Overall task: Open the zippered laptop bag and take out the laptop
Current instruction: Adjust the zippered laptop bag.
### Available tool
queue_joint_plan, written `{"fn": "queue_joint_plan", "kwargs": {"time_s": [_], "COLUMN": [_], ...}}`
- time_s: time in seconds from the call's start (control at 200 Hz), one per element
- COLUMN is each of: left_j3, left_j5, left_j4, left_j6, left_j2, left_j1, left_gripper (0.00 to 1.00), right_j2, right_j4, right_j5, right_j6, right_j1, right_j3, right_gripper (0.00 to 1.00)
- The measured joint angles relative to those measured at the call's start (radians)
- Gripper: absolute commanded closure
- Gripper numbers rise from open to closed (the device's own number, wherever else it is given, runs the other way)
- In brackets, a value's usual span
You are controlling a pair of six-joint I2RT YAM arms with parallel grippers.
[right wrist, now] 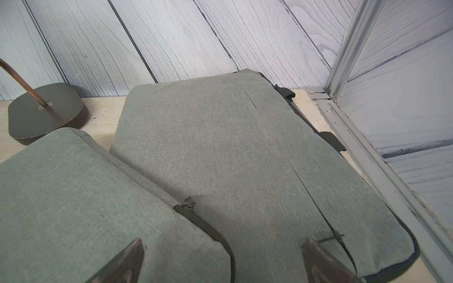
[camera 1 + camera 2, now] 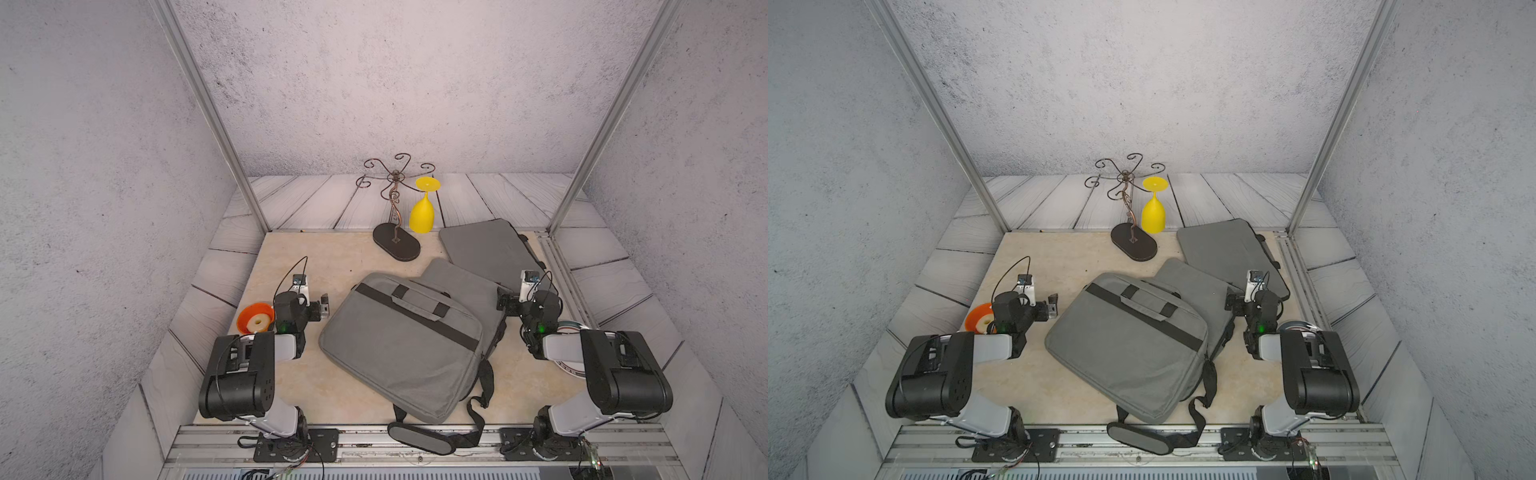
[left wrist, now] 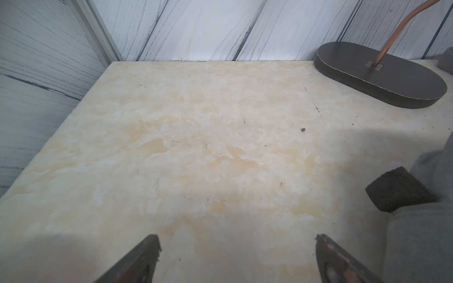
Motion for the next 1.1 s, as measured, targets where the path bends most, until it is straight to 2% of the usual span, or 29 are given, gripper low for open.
{"fn": "queue_joint_plan", "kwargs": {"time_s": [1.101], "left_j3": [0.002], "left_j5": [-0.014], "left_j4": [-0.011], "left_j6": [-0.003], "left_j2": [-0.027], "left_j1": [0.000], "left_gripper": [0.01], "right_j2": [-0.011], "right_j4": [-0.014], "right_j5": [0.001], "right_j6": [-0.002], "right_j1": [0.000], "right_j3": [0.000], "right_gripper": [0.01]}}
